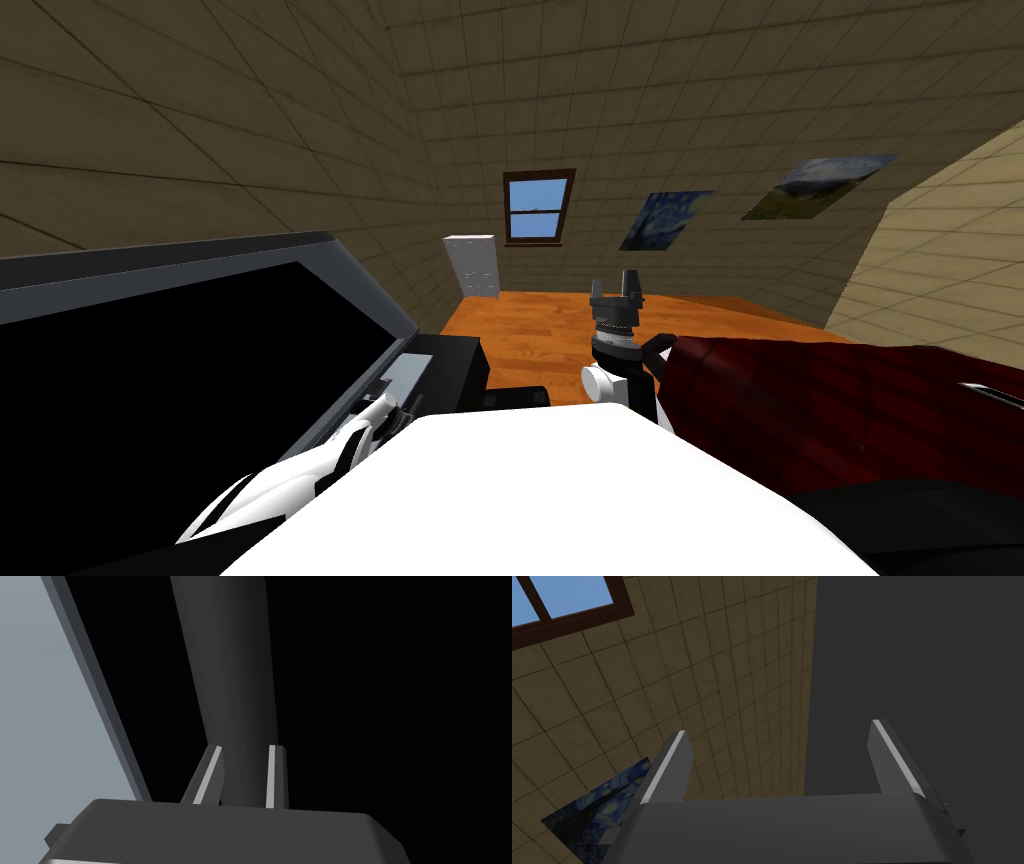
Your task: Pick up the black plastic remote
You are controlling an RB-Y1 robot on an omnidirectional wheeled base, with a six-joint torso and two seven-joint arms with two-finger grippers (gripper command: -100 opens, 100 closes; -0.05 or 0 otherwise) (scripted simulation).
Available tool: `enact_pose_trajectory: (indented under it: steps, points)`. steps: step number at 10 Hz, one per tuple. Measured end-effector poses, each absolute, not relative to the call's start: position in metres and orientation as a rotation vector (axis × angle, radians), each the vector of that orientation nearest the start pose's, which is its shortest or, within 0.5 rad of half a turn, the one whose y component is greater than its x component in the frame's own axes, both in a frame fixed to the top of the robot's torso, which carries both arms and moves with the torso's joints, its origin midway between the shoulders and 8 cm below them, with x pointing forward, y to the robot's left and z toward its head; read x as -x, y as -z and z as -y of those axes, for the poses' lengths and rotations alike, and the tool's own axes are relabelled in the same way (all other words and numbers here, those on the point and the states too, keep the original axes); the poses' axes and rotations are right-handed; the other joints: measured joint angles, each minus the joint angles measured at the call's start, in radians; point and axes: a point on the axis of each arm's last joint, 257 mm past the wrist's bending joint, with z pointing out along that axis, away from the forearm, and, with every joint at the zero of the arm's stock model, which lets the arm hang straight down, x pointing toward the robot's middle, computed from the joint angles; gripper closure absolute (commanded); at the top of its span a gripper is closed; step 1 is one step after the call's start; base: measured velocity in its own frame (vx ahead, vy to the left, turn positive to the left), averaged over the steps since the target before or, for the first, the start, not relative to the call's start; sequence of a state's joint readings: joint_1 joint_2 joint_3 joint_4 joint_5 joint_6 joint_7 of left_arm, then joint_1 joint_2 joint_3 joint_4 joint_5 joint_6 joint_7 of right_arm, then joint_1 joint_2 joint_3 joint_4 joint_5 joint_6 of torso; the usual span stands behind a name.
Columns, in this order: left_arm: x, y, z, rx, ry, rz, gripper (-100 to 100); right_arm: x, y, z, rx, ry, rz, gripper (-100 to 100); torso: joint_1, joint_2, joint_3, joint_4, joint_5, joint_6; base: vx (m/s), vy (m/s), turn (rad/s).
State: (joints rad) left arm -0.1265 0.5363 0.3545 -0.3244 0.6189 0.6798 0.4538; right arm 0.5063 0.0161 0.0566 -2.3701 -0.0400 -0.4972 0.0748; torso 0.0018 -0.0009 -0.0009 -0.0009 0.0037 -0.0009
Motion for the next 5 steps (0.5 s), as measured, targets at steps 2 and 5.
enact_pose_trajectory:
  steps: [2, 5]
  points:
    - [-0.1489, 0.6024, -0.5346, 3.026, 0.023, -0.331, 100, -0.3260, -0.0612, 0.2655, -0.610, -1.329, -0.534, 0, 0.002, -0.001, 0.000, 0.000, 0.001, 0.000, 0.000, 0.000, 0.000]
    - [-0.1503, 0.5984, -0.5396, 3.023, 0.026, -0.347, 100, -0.3260, -0.0611, 0.2655, -0.610, -1.329, -0.534, 0, 0.001, -0.003, -0.002, -0.001, 0.000, -0.001, 0.034, -0.034, 0.122]
